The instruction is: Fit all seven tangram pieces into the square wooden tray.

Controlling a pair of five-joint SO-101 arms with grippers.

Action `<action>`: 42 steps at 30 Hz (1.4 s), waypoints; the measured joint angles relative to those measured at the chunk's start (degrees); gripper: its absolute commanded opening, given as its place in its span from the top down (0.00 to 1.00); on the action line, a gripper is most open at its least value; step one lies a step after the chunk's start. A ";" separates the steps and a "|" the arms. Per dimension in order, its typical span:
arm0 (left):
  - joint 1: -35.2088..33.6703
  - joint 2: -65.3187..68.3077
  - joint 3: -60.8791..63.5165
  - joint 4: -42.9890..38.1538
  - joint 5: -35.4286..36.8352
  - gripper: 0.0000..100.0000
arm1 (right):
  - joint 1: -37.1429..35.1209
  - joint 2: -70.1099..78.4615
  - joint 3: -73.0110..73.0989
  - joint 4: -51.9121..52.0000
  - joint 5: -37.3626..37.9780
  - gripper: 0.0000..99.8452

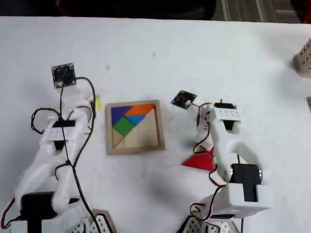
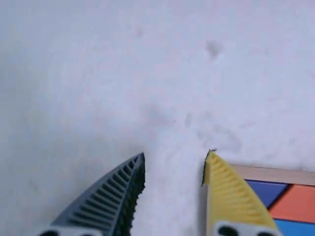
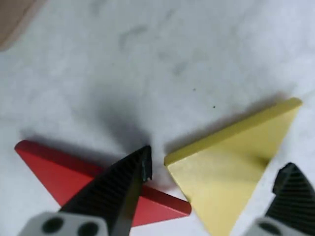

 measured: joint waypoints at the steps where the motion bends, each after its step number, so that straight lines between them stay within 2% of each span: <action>1: 0.00 0.00 0.00 0.00 0.00 0.78 | 0.18 0.53 -0.35 0.00 0.09 0.72; 13: 0.00 0.00 0.00 0.00 0.00 0.78 | 0.79 7.91 -10.81 7.21 0.26 0.80; 23: 0.00 0.00 0.00 0.00 0.00 0.78 | 1.05 8.44 -15.21 13.01 0.26 0.80; 31: 0.00 0.00 0.00 0.00 0.00 0.78 | -1.14 8.53 -19.96 20.48 -3.16 0.80; 37: 0.00 0.00 0.00 0.00 0.00 0.78 | -2.11 8.97 -21.10 21.63 -3.16 0.91; 42: 0.00 0.00 0.00 0.00 0.00 0.78 | -2.11 8.35 -22.15 21.89 -0.97 0.96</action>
